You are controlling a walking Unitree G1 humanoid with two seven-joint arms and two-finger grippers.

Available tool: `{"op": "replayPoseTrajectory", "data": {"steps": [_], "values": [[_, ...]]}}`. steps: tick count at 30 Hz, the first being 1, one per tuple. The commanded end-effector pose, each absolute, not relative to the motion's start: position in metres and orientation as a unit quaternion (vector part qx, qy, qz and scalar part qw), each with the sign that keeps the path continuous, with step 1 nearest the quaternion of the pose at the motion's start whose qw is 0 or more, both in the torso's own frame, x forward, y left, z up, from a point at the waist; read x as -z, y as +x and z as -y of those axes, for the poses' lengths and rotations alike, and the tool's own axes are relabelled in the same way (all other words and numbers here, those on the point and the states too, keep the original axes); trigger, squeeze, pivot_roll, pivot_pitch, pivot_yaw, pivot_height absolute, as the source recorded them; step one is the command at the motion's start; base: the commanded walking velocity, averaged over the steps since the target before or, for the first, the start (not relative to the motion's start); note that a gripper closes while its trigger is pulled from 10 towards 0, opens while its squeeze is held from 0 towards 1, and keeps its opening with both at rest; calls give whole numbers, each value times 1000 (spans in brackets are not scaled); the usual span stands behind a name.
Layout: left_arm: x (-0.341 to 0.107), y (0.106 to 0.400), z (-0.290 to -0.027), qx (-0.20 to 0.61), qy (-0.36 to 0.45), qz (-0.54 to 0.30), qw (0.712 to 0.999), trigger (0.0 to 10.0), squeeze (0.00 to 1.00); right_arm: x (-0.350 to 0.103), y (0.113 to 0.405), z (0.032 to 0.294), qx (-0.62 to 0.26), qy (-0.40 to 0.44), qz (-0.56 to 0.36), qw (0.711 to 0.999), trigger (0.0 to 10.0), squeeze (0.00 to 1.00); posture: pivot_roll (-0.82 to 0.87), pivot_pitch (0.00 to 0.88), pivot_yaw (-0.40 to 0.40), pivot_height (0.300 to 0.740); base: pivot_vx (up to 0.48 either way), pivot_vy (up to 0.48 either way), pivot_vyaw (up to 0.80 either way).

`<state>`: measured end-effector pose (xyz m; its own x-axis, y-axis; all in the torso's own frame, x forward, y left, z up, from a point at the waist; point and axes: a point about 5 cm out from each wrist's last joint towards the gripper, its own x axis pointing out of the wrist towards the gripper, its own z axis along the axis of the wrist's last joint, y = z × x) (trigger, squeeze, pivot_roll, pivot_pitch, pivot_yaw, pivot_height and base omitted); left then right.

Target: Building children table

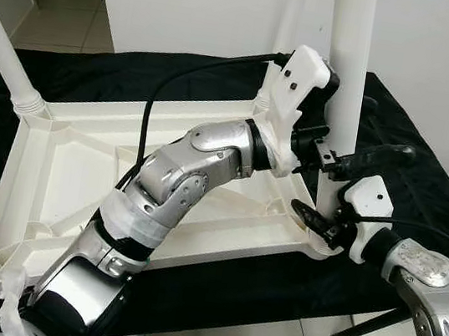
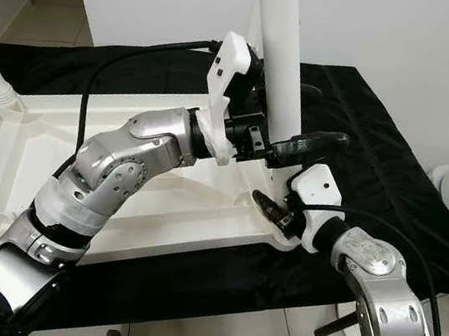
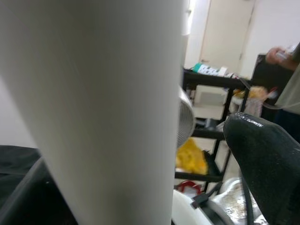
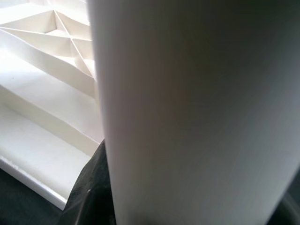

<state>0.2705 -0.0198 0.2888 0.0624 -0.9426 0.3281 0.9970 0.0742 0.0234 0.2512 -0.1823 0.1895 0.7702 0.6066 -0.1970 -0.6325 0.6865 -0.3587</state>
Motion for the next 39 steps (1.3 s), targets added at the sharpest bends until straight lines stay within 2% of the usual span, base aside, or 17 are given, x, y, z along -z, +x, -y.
{"op": "replayPoseTrajectory", "data": {"steps": [1, 3, 4, 6, 7, 15, 18, 23, 24, 25, 26, 27, 28, 29, 30, 33, 39], "values": [[-297, 256, 19, 751, -95, 148, 636, 10000, 0, -195, 252, 178, -351, -213, -25, 911, 10000, 0, -22, 7, 30, 740, 0, 0, 0], [-297, 257, 18, 755, -93, 149, 632, 10000, 0, -196, 252, 179, -353, -214, -26, 911, 10000, 0, -23, 6, 31, 740, 0, 0, 0], [-298, 257, 17, 759, -101, 145, 627, 5059, 0, -196, 252, 179, -354, -215, -26, 910, 10000, 0, -22, 6, 32, 740, 0, 0, 0], [-298, 258, 16, 761, -108, 142, 624, 5059, 0, -196, 252, 179, -355, -216, -26, 909, 10000, 0, -22, 6, 32, 740, 0, 0, 0], [-299, 259, 16, 759, -116, 142, 625, 0, 0, -196, 252, 179, -356, -217, -26, 909, 10000, 0, -22, 5, 31, 740, 0, 0, 0], [-305, 261, 15, 754, -128, 154, 626, 0, 0, -198, 252, 179, -356, -219, -24, 908, 10000, 0, -24, 4, 30, 740, 0, 0, 0], [-306, 264, 17, 736, -123, 162, 646, 0, 0, -200, 254, 179, -353, -216, -20, 910, 10000, 0, -22, 2, 26, 740, 0, 0, 0], [-307, 265, 18, 734, -126, 161, 648, 0, 0, -200, 255, 178, -351, -215, -17, 911, 10000, 0, -22, 2, 25, 740, 0, 0, 0], [-309, 267, 19, 724, -125, 162, 659, 0, 0, -201, 256, 178, -346, -208, -14, 915, 10000, 0, -21, 4, 25, 740, 0, 0, 0], [-309, 267, 19, 724, -125, 162, 659, 0, 0, -201, 256, 178, -346, -208, -14, 915, 10000, 0, -21, 4, 25, 740, 0, 0, 0], [-311, 270, 21, 710, -116, 163, 675, 8549, 0, -202, 257, 178, -340, -197, -8, 919, 10000, 271, -21, 7, 24, 740, 0, 0, 0], [-311, 270, 21, 710, -116, 163, 675, 8549, 0, -202, 257, 178, -340, -197, -8, 919, 10000, 271, -21, 7, 24, 740, 0, 0, 0], [-312, 272, 22, 699, -115, 163, 686, 10000, 0, -202, 258, 177, -332, -185, -3, 925, 10000, 1000, -21, 8, 23, 740, 0, 0, 0], [-315, 278, 23, 676, -115, 163, 709, 10000, 0, -205, 260, 177, -322, -176, 9, 930, 10000, 1000, -22, 10, 23, 740, 0, 0, 0], [-315, 278, 23, 676, -115, 163, 709, 10000, 0, -205, 260, 177, -322, -176, 9, 930, 10000, 1000, -22, 10, 23, 740, 0, 0, 0], [-326, 288, 23, 619, -116, 181, 755, 10000, 0, -210, 265, 179, -275, -162, 39, 947, 10000, 1000, -22, 15, 23, 740, 0, 0, 0], [-334, 295, 27, 591, -115, 187, 777, 10000, 0, -218, 275, 184, -200, -154, 76, 965, 10000, 1000, -21, 15, 21, 740, 0, 0, 0]]}}
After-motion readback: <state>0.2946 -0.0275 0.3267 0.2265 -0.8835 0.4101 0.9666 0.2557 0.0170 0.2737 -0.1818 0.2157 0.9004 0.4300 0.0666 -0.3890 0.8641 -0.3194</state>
